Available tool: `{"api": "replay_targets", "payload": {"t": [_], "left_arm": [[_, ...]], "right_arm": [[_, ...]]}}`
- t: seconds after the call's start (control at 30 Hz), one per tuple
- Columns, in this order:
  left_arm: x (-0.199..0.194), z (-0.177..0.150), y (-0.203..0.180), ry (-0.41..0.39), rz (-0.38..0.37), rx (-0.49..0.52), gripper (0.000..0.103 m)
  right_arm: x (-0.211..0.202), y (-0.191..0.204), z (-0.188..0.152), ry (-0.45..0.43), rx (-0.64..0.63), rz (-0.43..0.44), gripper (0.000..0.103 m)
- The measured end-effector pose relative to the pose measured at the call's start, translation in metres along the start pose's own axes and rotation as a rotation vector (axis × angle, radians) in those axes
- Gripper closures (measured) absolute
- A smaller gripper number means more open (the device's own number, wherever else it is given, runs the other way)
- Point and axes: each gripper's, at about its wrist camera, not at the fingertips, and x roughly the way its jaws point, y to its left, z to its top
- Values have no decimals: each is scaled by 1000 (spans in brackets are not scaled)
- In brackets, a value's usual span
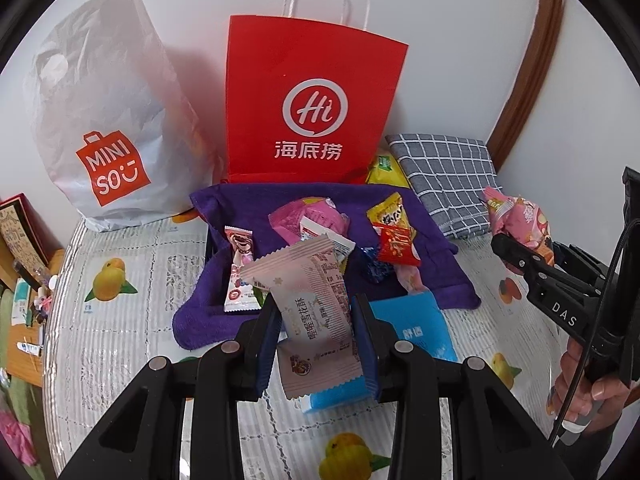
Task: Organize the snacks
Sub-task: 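Carry the pink candy packet and panda snack bag over the purple towel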
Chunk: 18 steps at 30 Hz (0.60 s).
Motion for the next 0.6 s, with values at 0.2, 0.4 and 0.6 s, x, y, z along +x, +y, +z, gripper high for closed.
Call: {"api": "replay_targets", "payload": {"t": [0.2, 0.4, 0.6], "left_arm": [[14, 8, 14, 9, 11, -17, 69], [26, 16, 29, 12, 20, -35, 69], [40, 23, 42, 27, 31, -56, 69]], "right_arm": [[17, -7, 6, 14, 18, 4, 60], [36, -8, 12, 31, 18, 4, 60], [54, -11, 18, 45, 17, -2, 60]]}}
